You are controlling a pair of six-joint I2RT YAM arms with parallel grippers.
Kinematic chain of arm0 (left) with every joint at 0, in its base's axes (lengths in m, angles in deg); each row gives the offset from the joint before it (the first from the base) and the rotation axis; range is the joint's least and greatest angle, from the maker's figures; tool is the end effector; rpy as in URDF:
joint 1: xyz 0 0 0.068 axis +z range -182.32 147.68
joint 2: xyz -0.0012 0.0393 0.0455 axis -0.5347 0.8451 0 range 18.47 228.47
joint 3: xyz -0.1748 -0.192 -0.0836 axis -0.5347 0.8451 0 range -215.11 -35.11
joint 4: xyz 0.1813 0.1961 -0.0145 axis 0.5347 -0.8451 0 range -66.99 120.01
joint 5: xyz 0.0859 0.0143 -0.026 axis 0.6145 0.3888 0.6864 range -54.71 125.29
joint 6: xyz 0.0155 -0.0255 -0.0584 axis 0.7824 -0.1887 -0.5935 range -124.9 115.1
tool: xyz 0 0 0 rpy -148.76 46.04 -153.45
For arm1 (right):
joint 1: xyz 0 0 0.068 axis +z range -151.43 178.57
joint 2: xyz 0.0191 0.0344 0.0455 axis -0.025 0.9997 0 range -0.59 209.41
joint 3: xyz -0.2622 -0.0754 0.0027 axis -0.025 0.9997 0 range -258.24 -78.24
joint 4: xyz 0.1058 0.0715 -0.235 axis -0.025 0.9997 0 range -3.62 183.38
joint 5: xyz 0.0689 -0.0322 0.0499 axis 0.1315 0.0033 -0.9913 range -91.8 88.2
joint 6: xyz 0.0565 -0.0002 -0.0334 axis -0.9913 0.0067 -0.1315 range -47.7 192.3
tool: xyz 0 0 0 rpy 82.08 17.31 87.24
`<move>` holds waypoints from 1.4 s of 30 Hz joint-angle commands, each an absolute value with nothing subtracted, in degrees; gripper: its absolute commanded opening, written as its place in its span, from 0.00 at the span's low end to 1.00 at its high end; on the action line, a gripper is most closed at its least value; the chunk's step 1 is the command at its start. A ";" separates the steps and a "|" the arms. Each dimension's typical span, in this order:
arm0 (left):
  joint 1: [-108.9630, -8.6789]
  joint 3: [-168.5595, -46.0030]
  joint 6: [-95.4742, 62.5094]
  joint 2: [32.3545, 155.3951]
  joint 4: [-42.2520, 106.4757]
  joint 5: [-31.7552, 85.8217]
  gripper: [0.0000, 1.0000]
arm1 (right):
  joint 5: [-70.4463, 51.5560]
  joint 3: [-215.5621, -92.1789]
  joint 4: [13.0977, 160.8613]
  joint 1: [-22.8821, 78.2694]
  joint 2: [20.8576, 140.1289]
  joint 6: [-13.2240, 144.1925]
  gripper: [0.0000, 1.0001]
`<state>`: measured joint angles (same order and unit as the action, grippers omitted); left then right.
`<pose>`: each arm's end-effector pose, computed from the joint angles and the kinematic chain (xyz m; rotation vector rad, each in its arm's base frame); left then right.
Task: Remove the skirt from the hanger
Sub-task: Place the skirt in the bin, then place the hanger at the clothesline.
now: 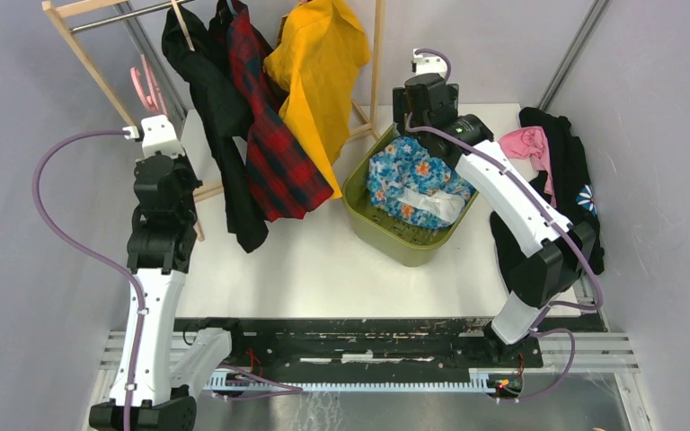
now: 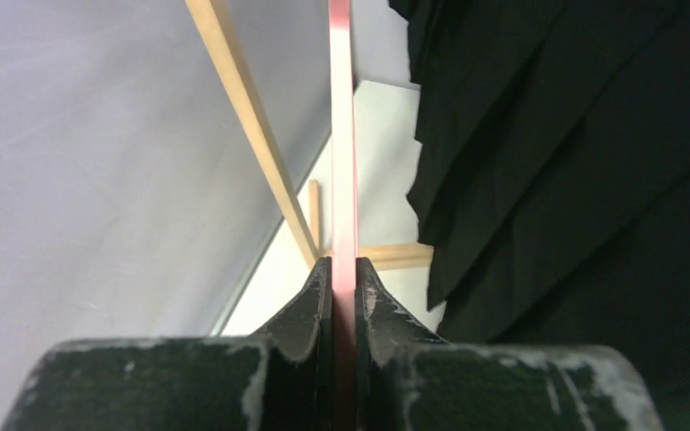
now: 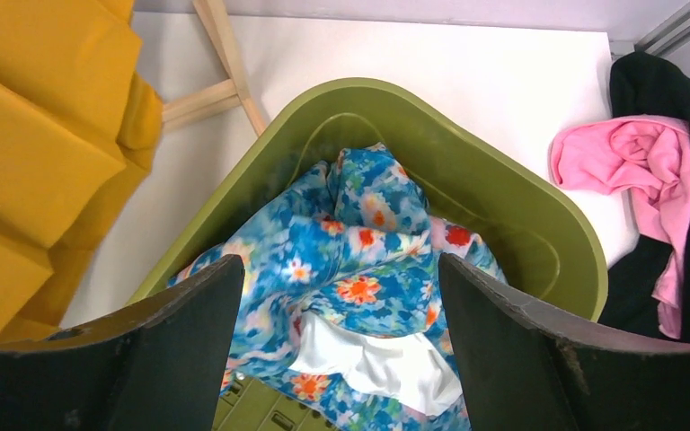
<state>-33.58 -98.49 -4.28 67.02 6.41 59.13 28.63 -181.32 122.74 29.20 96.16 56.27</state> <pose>0.1931 0.0166 0.4153 -0.2789 1.7005 0.3497 0.3548 0.1797 0.4037 0.0569 2.0162 -0.0423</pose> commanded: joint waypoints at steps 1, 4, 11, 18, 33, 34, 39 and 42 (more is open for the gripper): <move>-33.77 -101.04 2.24 68.69 15.72 64.34 0.03 | 30.36 -182.06 119.96 29.21 98.17 60.29 0.86; -33.73 -101.73 3.82 70.39 19.00 65.87 0.03 | 30.73 -181.69 119.44 28.91 98.50 60.12 0.86; -33.68 -104.65 8.91 75.80 28.01 67.20 0.03 | 31.33 -180.50 119.13 28.12 98.47 60.43 0.86; -33.64 -107.87 9.72 81.40 34.28 67.41 0.03 | 31.08 -180.71 118.90 26.76 98.79 60.63 0.86; -33.23 -110.80 9.06 88.75 40.86 65.99 0.03 | 31.49 -180.18 118.64 25.05 98.14 62.23 0.86; -33.23 -110.99 9.06 89.07 41.23 66.04 0.03 | 31.41 -180.20 118.60 24.97 98.00 62.25 0.85; -32.85 -111.18 8.01 90.05 41.63 65.97 0.03 | 31.16 -179.87 118.52 24.60 97.54 62.37 0.85; -32.22 -110.48 6.77 90.20 40.93 65.92 0.03 | 31.08 -179.62 118.55 24.36 97.12 62.37 0.85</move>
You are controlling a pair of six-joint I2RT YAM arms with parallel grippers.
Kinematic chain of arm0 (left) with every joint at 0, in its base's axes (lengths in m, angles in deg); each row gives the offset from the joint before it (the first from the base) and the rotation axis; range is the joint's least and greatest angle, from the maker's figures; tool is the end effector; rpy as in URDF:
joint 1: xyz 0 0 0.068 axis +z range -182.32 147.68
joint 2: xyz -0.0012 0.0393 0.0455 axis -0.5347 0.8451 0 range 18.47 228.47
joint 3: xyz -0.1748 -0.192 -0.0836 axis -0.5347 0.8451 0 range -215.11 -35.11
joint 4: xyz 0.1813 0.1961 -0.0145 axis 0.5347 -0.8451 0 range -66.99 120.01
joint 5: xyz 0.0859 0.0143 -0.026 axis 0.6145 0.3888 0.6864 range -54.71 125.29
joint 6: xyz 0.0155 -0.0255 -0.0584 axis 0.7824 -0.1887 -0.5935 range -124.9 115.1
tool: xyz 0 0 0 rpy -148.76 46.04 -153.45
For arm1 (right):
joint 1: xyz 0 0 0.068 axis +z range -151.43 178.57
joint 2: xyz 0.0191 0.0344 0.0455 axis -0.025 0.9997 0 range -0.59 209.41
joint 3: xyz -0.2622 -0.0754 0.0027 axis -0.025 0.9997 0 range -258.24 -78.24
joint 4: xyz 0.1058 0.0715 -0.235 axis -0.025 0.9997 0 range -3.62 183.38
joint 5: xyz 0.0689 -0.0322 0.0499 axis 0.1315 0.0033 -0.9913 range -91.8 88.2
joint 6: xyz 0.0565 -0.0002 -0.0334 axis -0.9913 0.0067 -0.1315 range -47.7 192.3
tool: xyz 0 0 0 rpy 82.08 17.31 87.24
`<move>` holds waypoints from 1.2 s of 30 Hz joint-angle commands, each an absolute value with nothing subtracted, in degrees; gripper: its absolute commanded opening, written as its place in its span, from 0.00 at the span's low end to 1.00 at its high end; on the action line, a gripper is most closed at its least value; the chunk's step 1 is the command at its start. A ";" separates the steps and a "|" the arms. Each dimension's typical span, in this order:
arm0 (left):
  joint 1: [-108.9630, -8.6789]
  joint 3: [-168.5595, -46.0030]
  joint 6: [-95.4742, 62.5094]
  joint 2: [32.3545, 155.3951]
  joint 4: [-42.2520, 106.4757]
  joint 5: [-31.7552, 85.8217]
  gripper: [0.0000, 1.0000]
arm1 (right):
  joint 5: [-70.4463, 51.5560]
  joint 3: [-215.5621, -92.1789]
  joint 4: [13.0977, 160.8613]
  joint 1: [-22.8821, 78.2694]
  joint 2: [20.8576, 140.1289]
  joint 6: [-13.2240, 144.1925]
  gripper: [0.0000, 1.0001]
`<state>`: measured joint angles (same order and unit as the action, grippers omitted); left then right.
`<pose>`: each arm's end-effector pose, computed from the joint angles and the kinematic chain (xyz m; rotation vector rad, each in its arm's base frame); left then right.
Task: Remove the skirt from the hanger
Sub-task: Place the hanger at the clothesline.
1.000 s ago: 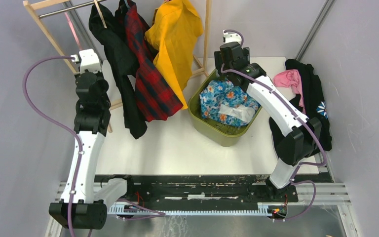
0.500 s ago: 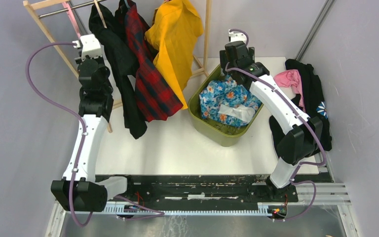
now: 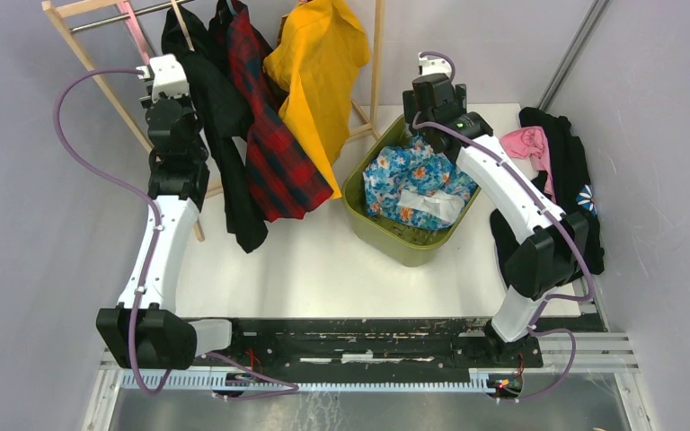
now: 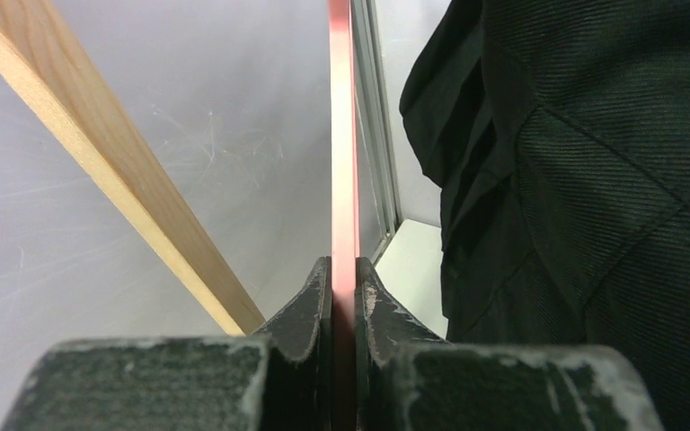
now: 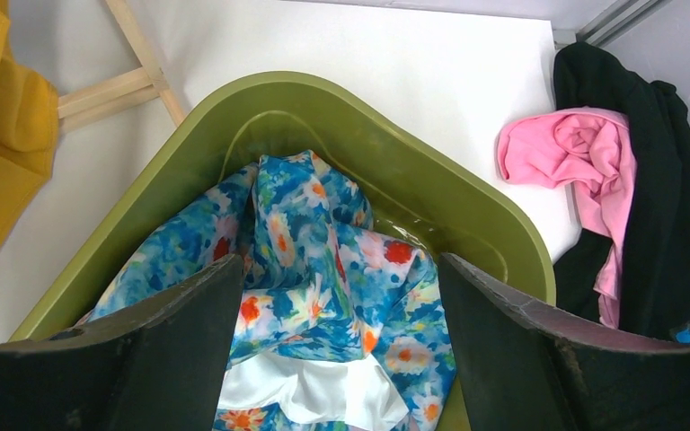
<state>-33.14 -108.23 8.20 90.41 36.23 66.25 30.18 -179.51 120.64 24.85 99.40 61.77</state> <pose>0.3059 0.0222 0.4449 -0.2714 1.4601 0.5624 0.3838 0.1591 0.3750 0.0348 2.0564 -0.2040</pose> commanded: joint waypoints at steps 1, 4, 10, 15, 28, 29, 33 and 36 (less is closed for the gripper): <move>-31.85 -110.30 6.05 90.19 40.72 65.86 0.03 | 30.96 -179.54 118.55 24.26 97.04 62.37 0.85; -30.39 -110.62 4.36 90.40 40.14 65.34 0.03 | 30.42 -179.11 118.55 23.96 96.73 62.17 0.84; -28.15 -111.31 2.09 91.51 38.80 64.02 0.03 | 29.07 -178.70 118.55 23.31 96.26 61.10 0.83; -27.12 -111.09 0.30 93.41 38.29 62.49 0.03 | 28.66 -178.20 118.59 22.47 95.71 60.52 0.83; -26.57 -107.25 -1.45 91.94 36.21 64.25 0.03 | 27.67 -175.91 118.73 21.27 95.13 58.96 0.82; -26.56 -107.00 -1.23 91.44 36.06 64.73 0.03 | 27.46 -175.86 118.73 21.17 95.21 58.72 0.82; -26.26 -106.39 -0.36 89.63 34.87 65.69 0.03 | 26.78 -175.59 118.89 21.04 95.30 57.94 0.82; -26.12 -105.51 -0.05 88.02 33.99 66.21 0.03 | 26.59 -174.93 119.12 20.99 95.05 57.55 0.82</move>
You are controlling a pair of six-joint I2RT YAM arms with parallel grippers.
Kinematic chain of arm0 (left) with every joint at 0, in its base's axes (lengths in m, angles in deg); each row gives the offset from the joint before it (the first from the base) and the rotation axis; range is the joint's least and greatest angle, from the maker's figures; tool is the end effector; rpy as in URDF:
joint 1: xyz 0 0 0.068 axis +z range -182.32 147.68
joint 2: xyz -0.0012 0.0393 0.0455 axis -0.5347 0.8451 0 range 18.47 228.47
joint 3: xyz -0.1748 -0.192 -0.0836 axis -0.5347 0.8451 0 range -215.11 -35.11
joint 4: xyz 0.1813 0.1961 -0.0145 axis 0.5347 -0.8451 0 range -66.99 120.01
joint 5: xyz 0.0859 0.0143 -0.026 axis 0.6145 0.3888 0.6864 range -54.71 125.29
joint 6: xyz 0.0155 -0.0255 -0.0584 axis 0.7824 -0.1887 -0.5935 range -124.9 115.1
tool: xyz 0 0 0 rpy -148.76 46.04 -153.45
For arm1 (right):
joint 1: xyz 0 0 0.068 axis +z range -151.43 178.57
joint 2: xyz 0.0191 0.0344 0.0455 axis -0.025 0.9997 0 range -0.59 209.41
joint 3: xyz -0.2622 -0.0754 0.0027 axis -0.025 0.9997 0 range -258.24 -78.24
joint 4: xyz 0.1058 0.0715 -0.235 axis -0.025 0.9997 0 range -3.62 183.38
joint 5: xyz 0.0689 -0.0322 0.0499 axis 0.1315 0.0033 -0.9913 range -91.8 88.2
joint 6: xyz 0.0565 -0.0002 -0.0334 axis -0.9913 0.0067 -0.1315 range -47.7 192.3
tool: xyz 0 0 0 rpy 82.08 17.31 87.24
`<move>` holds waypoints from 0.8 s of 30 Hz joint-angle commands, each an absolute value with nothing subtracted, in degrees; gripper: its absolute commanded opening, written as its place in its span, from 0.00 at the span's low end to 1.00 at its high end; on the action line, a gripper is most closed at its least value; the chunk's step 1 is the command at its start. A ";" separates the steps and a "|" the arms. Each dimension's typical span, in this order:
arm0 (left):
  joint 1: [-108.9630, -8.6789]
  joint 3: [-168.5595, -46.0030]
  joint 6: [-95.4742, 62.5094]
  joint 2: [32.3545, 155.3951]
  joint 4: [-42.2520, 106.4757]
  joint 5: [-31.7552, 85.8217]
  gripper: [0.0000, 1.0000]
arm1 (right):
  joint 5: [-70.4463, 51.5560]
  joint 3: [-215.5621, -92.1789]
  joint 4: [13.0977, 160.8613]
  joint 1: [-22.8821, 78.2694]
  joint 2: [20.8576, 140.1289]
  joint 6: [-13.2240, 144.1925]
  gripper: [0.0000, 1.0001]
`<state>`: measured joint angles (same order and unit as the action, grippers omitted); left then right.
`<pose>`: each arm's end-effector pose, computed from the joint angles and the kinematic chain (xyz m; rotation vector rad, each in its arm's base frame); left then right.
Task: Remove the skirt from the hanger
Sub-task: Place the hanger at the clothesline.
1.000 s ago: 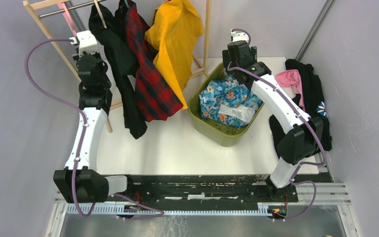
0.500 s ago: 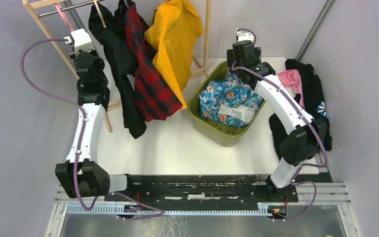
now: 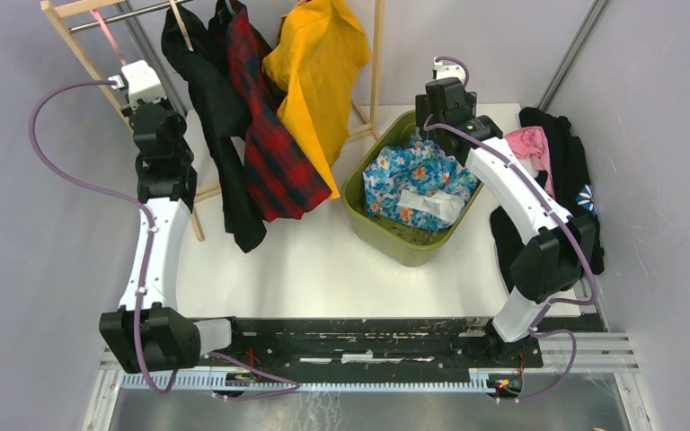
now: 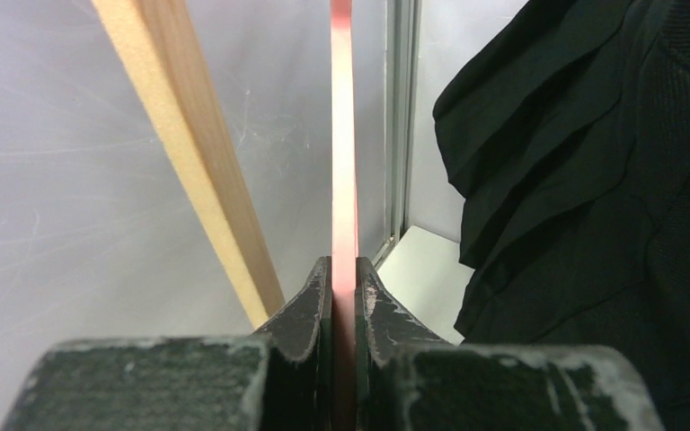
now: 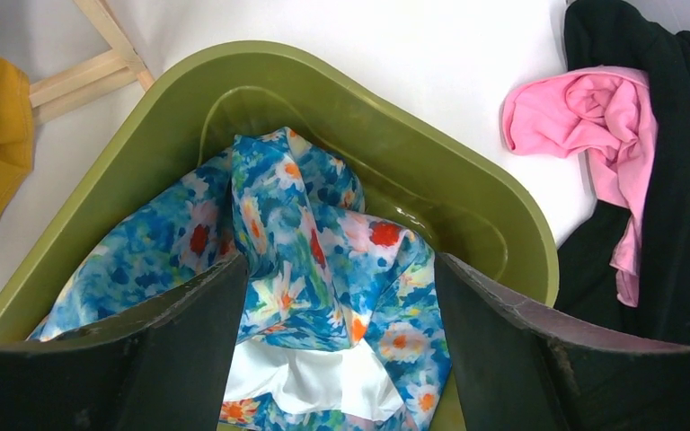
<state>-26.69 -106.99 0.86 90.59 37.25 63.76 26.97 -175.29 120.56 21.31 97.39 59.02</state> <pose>0.3052 0.0548 0.4382 -0.4074 1.4279 0.5203 0.3845 0.1343 0.3622 0.1048 2.1011 -0.1738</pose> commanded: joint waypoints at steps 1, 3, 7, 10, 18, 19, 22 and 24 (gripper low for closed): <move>-26.09 -105.14 0.13 87.46 33.66 66.43 0.03 | 26.57 -174.73 119.14 21.01 94.93 57.46 0.82; -25.81 -104.34 0.43 86.33 33.01 66.86 0.03 | 26.46 -174.22 119.17 21.04 94.72 57.33 0.82; -25.05 -102.86 0.37 83.89 31.38 67.02 0.03 | 26.25 -173.33 119.25 21.02 94.30 57.04 0.81; -24.96 -102.13 0.52 82.51 29.97 67.39 0.03 | 25.99 -172.83 119.34 20.99 94.02 56.75 0.81; -24.84 -100.62 0.26 81.05 28.72 67.88 0.03 | 25.52 -171.98 119.50 21.04 93.49 56.36 0.81; -24.81 -100.52 0.39 81.21 28.84 67.90 0.03 | 25.54 -171.91 119.46 21.02 93.44 56.43 0.81; -24.80 -100.87 0.43 81.85 29.48 67.60 0.14 | 25.68 -171.68 119.48 21.04 93.18 56.67 0.81; -24.79 -101.55 0.33 82.40 29.32 66.57 0.27 | 25.78 -171.58 119.44 21.04 93.03 56.89 0.81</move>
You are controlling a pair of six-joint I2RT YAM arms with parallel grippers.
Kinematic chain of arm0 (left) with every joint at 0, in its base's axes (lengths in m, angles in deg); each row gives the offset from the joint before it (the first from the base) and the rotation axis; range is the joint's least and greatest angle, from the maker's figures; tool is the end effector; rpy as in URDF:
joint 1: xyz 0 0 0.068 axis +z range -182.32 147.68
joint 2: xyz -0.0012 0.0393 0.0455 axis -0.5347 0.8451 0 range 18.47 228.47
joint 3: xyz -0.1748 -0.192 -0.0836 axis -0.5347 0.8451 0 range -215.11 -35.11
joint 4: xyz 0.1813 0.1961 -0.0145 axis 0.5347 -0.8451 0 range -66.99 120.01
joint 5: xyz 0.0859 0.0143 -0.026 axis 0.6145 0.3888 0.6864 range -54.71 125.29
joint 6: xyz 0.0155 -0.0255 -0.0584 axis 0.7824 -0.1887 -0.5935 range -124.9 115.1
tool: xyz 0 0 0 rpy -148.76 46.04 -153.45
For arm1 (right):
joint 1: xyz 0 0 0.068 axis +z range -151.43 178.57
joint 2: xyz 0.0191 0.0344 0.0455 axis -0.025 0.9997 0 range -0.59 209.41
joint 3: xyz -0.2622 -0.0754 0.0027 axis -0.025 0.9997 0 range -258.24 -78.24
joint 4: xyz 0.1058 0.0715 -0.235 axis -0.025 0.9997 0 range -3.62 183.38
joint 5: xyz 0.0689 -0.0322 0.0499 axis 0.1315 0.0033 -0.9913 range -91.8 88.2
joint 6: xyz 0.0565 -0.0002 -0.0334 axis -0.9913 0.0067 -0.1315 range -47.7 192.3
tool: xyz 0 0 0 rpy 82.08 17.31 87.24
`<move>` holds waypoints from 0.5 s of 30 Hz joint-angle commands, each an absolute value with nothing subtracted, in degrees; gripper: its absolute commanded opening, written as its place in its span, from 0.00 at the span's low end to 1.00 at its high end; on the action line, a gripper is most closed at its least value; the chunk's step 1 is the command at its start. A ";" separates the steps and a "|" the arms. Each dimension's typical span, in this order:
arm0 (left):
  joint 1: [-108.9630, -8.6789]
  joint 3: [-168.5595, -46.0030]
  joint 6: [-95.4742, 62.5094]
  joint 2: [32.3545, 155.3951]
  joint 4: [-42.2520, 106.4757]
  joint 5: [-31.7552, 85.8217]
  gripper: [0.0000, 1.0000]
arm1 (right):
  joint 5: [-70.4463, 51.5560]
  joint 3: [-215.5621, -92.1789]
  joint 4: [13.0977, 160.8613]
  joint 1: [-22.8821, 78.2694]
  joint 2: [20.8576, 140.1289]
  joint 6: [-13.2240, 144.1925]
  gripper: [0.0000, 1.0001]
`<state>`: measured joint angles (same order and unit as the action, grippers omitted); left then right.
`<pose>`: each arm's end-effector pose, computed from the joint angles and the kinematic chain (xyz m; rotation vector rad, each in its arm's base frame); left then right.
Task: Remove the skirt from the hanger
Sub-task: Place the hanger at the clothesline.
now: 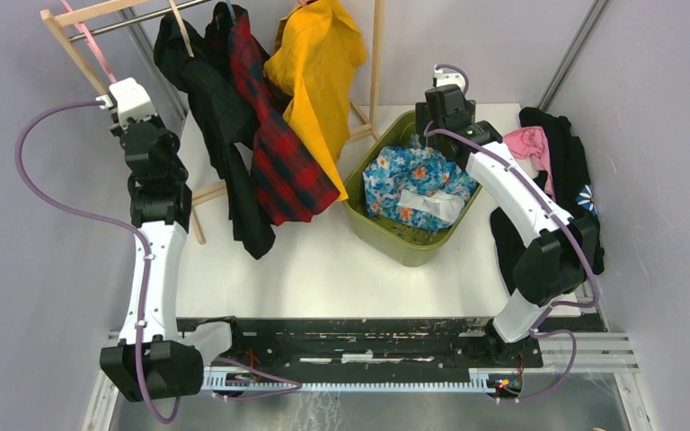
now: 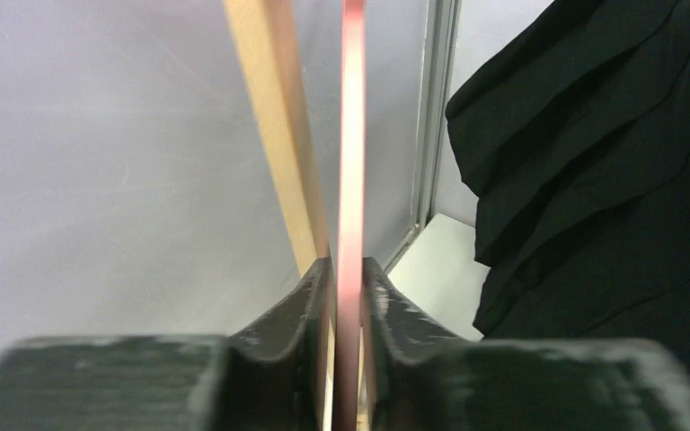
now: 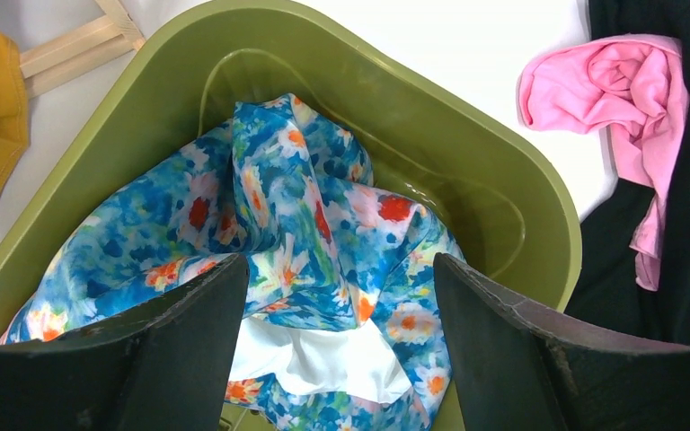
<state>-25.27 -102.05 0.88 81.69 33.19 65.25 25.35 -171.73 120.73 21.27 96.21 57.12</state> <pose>0.2607 0.0582 0.4396 -0.4466 1.4229 0.5595 0.3786 0.1329 0.3477 0.1126 2.1460 -0.1470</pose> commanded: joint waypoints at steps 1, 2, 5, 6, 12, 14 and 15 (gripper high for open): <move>-24.80 -101.70 0.17 82.52 29.31 66.36 0.34 | 25.79 -171.58 119.44 21.05 93.08 56.96 0.81; -24.78 -101.79 -0.01 82.70 29.31 66.27 0.43 | 25.75 -171.62 119.43 21.05 93.05 57.07 0.81; -24.77 -101.73 0.06 82.93 29.82 66.38 0.55 | 25.57 -171.58 119.30 20.99 93.10 57.33 0.81; -24.80 -101.84 0.17 82.99 30.02 66.43 0.60 | 25.50 -171.58 119.25 21.06 93.14 57.36 0.81; -24.92 -103.20 -0.29 82.85 30.06 65.77 0.71 | 24.97 -171.27 118.91 20.99 93.06 57.36 0.81; -25.01 -103.40 -0.47 82.01 29.61 65.60 0.74 | 24.84 -171.18 118.82 21.04 93.05 57.27 0.82; -25.09 -103.40 -0.69 81.36 29.20 65.42 0.77 | 24.78 -171.03 118.74 21.01 93.02 57.27 0.81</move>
